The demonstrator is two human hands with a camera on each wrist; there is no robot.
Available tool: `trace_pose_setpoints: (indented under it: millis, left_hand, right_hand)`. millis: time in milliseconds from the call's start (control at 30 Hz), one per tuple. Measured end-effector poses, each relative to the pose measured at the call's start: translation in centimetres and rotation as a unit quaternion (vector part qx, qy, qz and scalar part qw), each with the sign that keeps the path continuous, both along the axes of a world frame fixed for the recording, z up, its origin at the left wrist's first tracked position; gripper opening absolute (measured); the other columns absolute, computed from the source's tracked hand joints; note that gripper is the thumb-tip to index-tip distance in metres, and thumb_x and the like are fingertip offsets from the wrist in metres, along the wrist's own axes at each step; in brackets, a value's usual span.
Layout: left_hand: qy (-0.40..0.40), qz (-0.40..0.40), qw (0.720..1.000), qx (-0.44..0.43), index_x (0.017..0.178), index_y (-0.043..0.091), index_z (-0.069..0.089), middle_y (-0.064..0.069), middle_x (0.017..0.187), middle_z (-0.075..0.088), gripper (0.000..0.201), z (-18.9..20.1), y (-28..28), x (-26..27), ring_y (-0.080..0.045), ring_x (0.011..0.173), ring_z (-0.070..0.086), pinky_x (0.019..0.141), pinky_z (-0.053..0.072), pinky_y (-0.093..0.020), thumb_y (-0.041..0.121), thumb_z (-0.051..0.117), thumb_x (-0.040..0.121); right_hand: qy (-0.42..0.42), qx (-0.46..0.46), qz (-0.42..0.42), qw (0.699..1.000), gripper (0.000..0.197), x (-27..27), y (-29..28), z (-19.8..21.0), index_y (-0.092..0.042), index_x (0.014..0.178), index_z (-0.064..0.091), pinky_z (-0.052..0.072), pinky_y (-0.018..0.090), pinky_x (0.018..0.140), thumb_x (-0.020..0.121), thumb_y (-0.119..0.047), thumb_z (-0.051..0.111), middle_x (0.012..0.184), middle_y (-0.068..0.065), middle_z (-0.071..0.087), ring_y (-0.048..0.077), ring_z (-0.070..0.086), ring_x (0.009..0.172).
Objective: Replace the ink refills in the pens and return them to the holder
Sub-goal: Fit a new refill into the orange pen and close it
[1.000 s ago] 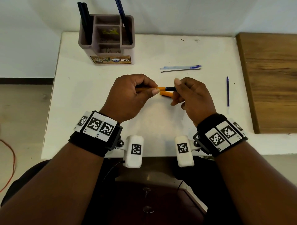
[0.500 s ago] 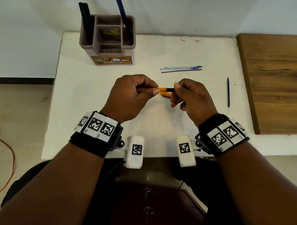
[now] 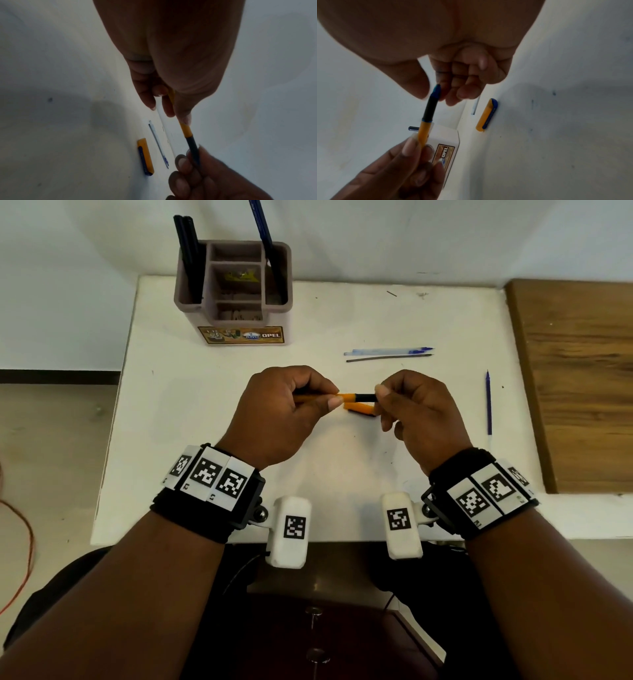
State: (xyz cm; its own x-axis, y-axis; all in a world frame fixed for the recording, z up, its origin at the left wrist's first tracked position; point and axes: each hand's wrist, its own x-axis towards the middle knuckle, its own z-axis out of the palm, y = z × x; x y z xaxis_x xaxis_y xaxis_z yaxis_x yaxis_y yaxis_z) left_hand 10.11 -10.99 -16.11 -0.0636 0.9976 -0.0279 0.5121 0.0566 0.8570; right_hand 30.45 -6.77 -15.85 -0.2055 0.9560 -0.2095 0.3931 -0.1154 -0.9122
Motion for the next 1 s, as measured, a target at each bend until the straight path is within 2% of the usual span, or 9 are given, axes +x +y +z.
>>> trace_pose_setpoints:
  millis: [67,167,300,400,500,600,733,867,1000]
  left_hand:
    - [-0.005,0.003,1.0,-0.007,0.091,0.031,0.075,0.021,0.067,0.064,0.005,0.0,0.0,0.0,-0.001,0.063,0.057,0.057,0.037,-0.007,0.035,0.074,0.088]
    - [-0.003,0.003,1.0,-0.009,0.089,0.031,0.075,0.026,0.063,0.063,0.004,0.0,0.0,0.1,0.001,0.061,0.056,0.056,0.035,-0.006,0.035,0.075,0.087]
    - [-0.007,0.002,1.0,0.0,0.089,0.03,0.076,0.015,0.069,0.067,0.005,0.2,0.0,0.0,-0.001,0.061,0.055,0.056,0.039,-0.01,0.034,0.076,0.086]
    - [-0.002,0.005,1.0,0.006,0.09,0.028,0.076,0.017,0.068,0.065,0.007,0.4,0.0,0.1,0.0,0.061,0.056,0.056,0.037,-0.008,0.034,0.076,0.087]
    - [0.016,0.011,1.0,0.009,0.092,0.028,0.075,0.021,0.072,0.063,0.009,0.3,0.0,0.3,0.005,0.068,0.058,0.058,0.035,-0.003,0.035,0.073,0.089]
    - [0.032,0.029,0.999,0.009,0.094,0.027,0.075,0.023,0.074,0.063,0.009,0.1,-0.1,0.3,0.009,0.071,0.058,0.061,0.036,-0.002,0.035,0.072,0.089]
    - [0.028,0.072,0.997,0.013,0.092,0.031,0.072,0.022,0.078,0.066,0.004,-0.1,0.1,0.0,0.003,0.075,0.062,0.065,0.041,-0.004,0.034,0.073,0.089]
    - [0.024,0.082,0.996,0.016,0.091,0.032,0.071,0.02,0.082,0.068,0.002,-0.1,0.0,0.0,-0.003,0.08,0.065,0.07,0.047,-0.01,0.033,0.073,0.089]
    - [0.026,0.078,0.996,0.018,0.091,0.033,0.07,0.02,0.083,0.068,0.003,-0.2,0.0,0.0,-0.005,0.082,0.066,0.072,0.048,-0.013,0.033,0.073,0.089]
  right_hand:
    - [-0.033,0.017,0.009,0.999,0.025,0.2,0.1,0.0,-0.009,0.077,0.062,0.041,0.019,0.052,0.096,-0.024,0.063,0.064,0.012,0.062,0.009,0.05,0.051]
    - [-0.075,0.034,0.013,0.996,0.032,0.3,0.1,0.1,-0.005,0.077,0.062,0.044,0.021,0.055,0.097,-0.029,0.061,0.06,0.01,0.063,0.009,0.051,0.05]
    - [-0.077,0.022,0.003,0.997,0.041,0.1,0.0,0.2,0.0,0.077,0.057,0.042,0.024,0.053,0.098,-0.035,0.059,0.056,0.007,0.059,0.01,0.048,0.047]
    - [-0.066,0.017,-0.014,0.998,0.044,-0.1,0.0,0.1,0.002,0.079,0.058,0.043,0.025,0.054,0.098,-0.037,0.059,0.055,0.005,0.058,0.01,0.049,0.046]
    - [-0.071,0.029,-0.031,0.997,0.038,-0.3,-0.1,-0.2,-0.004,0.083,0.066,0.045,0.017,0.055,0.102,-0.034,0.053,0.061,0.002,0.062,0.004,0.052,0.048]
    - [-0.057,0.018,-0.068,0.996,0.029,-0.2,0.1,-0.7,-0.016,0.097,0.069,0.048,0.018,0.057,0.105,-0.024,0.043,0.071,0.0,0.065,0.007,0.055,0.055]
    - [-0.175,0.031,-0.028,0.984,0.016,0.2,0.2,-2.0,-0.03,0.112,0.066,0.05,0.026,0.073,0.099,-0.029,0.056,0.074,-0.002,0.066,0.01,0.061,0.071]
    - [-0.264,0.029,0.032,0.963,0.023,-0.3,-0.3,-2.6,-0.035,0.111,0.065,0.044,0.024,0.078,0.089,-0.037,0.068,0.077,-0.015,0.057,0.008,0.057,0.079]
    - [-0.301,0.034,0.051,0.952,0.017,-0.6,-0.5,-2.7,-0.031,0.095,0.066,0.037,0.023,0.067,0.085,-0.043,0.073,0.076,-0.015,0.052,0.011,0.054,0.082]
